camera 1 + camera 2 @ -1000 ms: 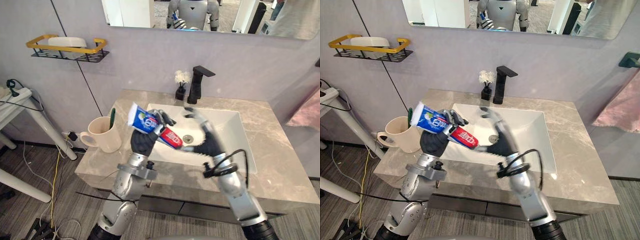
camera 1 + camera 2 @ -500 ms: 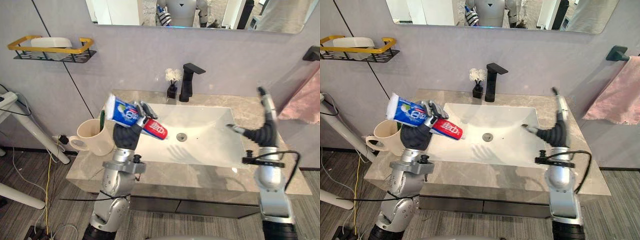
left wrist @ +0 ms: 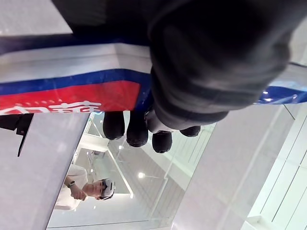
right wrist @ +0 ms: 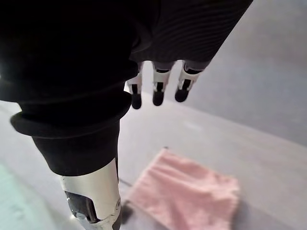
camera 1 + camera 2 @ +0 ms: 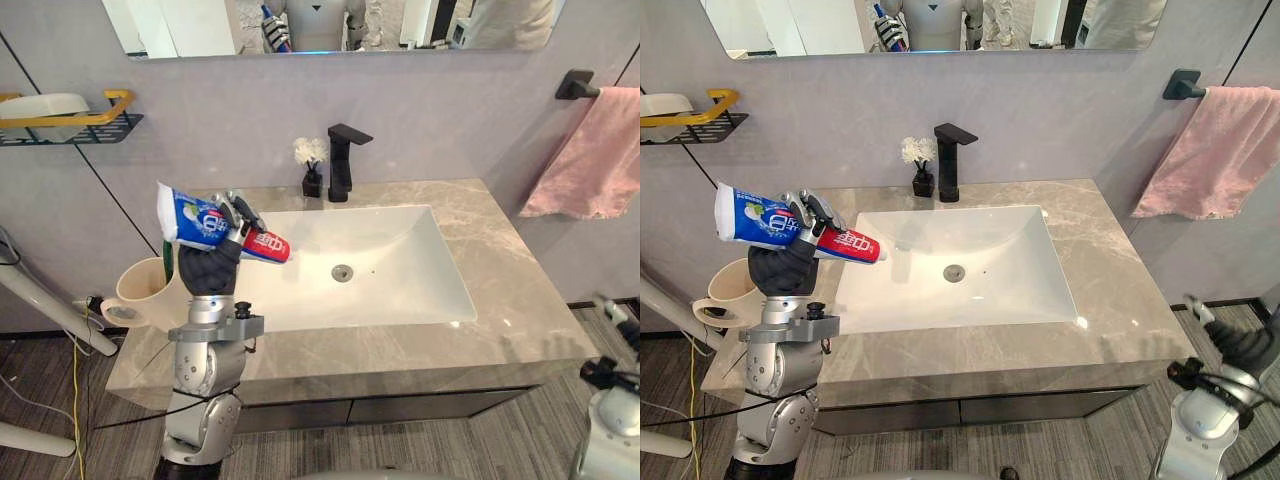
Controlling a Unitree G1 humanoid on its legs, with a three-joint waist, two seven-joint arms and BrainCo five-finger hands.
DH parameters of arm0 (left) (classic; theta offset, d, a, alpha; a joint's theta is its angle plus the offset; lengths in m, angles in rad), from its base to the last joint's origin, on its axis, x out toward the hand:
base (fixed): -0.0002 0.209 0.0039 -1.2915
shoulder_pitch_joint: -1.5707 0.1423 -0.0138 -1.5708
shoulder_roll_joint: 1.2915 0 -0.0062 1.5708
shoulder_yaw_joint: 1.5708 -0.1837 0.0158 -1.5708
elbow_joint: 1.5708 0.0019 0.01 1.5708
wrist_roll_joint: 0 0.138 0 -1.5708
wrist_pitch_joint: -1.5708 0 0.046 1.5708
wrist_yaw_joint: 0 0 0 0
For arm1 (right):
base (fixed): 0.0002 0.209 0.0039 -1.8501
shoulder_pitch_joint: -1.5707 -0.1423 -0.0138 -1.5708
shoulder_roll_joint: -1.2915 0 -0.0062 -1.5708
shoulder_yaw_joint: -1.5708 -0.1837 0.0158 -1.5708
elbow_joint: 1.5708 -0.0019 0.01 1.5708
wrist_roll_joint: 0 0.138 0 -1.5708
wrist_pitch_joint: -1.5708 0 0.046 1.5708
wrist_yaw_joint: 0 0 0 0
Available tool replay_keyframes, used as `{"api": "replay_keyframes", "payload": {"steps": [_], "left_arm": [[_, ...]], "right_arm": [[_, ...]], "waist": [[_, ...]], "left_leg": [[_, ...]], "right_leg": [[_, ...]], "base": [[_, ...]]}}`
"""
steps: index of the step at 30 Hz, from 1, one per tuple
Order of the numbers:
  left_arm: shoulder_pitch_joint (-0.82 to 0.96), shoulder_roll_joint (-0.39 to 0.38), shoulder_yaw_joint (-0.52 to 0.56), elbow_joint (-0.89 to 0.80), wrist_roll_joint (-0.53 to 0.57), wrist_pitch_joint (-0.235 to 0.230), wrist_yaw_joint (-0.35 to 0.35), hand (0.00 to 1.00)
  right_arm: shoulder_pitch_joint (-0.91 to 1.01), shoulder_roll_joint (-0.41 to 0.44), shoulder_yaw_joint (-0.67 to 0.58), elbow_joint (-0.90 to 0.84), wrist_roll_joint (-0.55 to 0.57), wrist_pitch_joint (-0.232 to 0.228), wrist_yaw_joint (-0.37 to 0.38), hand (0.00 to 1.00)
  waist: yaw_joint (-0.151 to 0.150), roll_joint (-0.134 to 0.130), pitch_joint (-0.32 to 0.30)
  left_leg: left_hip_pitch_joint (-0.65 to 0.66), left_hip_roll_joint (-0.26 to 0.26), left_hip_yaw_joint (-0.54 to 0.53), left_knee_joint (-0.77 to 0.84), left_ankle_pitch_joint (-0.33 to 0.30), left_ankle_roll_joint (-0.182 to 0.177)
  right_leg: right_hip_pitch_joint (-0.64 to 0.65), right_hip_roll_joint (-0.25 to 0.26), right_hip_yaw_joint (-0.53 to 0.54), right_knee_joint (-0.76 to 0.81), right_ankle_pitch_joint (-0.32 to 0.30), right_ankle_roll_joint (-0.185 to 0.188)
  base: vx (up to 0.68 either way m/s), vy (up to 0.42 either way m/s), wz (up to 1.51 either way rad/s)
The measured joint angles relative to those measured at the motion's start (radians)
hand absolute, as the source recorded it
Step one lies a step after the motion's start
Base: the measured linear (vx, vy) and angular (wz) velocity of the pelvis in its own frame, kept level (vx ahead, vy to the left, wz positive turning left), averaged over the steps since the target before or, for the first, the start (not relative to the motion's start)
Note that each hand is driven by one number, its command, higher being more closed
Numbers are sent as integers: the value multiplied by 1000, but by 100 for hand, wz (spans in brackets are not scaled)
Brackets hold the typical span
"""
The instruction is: Organize washtable
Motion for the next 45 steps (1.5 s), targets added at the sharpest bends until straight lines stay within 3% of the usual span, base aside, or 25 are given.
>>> {"api": "replay_keyframes", "payload": {"steps": [6,12,15,22,30,39,45], "left_arm": [[1,-50,-8,0,4,-8,22,100],[-14,-92,-44,1,5,-9,62,100],[-52,-105,-44,1,42,-11,78,100],[-104,-110,1,1,122,-21,114,100],[-164,5,150,37,279,-20,174,100],[-157,40,325,128,276,-17,219,100],[-149,40,388,165,275,-16,239,100]], "right_arm": [[79,140,-24,144,147,29,-8,0],[115,155,-13,305,293,16,-14,0],[125,154,8,382,337,4,49,0],[111,145,89,553,357,-9,146,0],[104,126,170,734,364,-10,228,0],[104,121,259,842,362,-6,256,0],[105,120,285,851,362,-6,268,0]], "waist": [[3,8,0],[11,9,1],[24,16,-4],[32,28,-11],[56,23,-10],[58,-15,-4],[59,-20,1]], "left_leg": [[7,9,16,-2,-1,0],[16,17,29,-7,-1,0],[18,21,31,-9,-1,-1],[29,26,28,-31,-1,-9],[22,24,-1,-33,4,-8],[11,18,-19,-27,9,-14],[10,18,-19,-27,9,-14]], "right_leg": [[3,1,3,4,1,0],[6,5,7,7,1,0],[7,7,7,7,1,0],[19,8,2,4,0,-1],[22,7,-15,0,-2,-4],[36,7,-37,-18,-2,-4],[36,8,-37,-19,-3,-5]], "base": [[-29,-12,-2],[-16,-10,-2],[0,0,0],[-3,-2,1],[-12,-11,6],[-4,-9,8],[-5,-2,0]]}}
